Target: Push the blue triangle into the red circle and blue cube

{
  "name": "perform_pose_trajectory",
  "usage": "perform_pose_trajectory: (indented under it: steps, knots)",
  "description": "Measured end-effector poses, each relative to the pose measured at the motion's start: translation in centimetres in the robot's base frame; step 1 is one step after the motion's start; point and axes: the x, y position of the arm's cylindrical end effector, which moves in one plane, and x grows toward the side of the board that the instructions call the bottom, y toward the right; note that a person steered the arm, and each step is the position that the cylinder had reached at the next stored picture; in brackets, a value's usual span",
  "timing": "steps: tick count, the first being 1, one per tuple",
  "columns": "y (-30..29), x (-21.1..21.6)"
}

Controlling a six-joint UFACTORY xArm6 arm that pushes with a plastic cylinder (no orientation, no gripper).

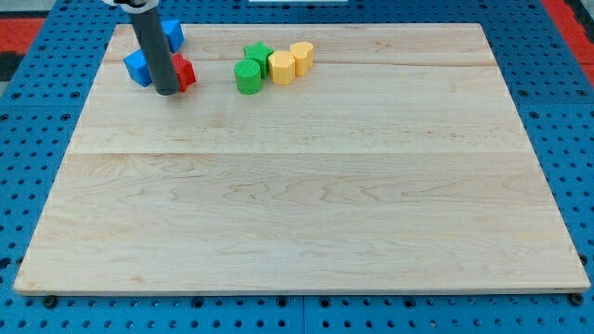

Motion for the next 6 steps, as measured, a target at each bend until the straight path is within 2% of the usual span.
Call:
perform_pose_trajectory:
  steps: [1, 5, 6]
  knots:
    - [0.1, 0.0]
    - [-12.8, 0.5]
    - [-13.2, 0.0]
